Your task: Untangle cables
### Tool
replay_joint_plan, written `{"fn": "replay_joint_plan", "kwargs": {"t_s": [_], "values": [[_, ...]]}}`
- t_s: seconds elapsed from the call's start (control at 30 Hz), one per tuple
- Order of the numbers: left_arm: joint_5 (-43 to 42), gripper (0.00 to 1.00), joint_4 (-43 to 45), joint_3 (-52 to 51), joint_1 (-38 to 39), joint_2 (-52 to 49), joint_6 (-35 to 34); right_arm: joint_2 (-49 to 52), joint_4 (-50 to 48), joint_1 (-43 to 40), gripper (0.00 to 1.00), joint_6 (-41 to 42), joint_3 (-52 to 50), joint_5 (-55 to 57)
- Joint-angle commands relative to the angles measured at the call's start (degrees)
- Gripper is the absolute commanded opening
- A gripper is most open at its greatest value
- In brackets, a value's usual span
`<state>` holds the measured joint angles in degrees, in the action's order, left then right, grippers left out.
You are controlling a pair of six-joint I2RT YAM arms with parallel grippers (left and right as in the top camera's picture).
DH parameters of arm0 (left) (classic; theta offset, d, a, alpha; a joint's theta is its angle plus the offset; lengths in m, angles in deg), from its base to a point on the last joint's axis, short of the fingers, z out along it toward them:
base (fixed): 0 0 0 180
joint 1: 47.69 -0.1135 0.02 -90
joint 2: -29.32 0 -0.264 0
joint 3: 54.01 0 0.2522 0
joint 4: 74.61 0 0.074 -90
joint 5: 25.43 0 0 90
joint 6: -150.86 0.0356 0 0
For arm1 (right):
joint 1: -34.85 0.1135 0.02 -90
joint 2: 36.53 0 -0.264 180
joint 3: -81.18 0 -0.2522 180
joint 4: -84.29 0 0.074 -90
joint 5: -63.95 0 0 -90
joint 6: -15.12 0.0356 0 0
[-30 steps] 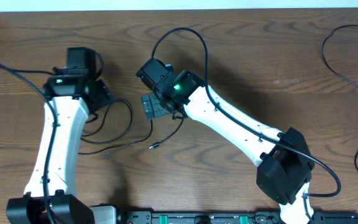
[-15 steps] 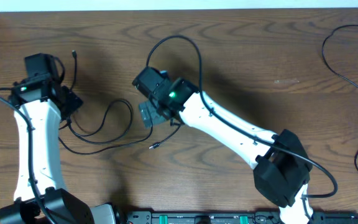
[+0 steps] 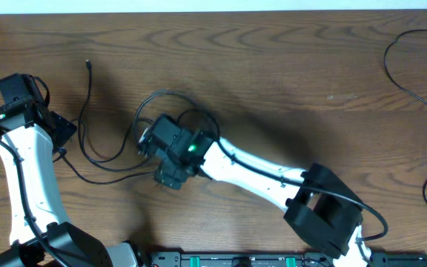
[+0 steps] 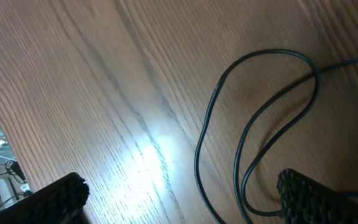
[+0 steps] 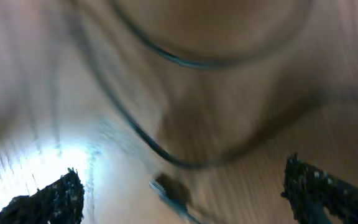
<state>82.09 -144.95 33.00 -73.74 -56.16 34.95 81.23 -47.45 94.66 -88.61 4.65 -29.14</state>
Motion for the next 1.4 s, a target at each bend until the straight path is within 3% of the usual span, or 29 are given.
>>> {"fn": "replay_joint_plan", "kwargs": {"t_s": [0.0, 0.17, 0.5, 0.77, 1.37], "values": [[1.0, 0.98, -0.2, -0.6, -0.1, -0.4, -0.9, 0.5, -2.9, 2.4, 0.99, -18.6, -2.0, -1.8], [1.0, 0.98, -0.2, -0.6, -0.1, -0.4, -0.9, 0.5, -9.7, 4.6, 0.96, -30.6, -4.4, -2.0], [1.0, 0.98, -0.2, -0.6, -0.1, -0.4, -0.9, 3.8, -16.1, 4.7, 0.93, -38.5, -5.2, -6.3], [1.0, 0.98, -0.2, -0.6, -0.1, -0.4, -0.9, 7.1, -20.9, 4.5, 0.89, -38.8, -5.2, -6.1], [1.0, 0.98, -0.2, -0.6, -0.1, -0.4, -0.9, 9.0, -24.7, 0.0, 0.63, -38.3, -5.2, -6.4]]}}
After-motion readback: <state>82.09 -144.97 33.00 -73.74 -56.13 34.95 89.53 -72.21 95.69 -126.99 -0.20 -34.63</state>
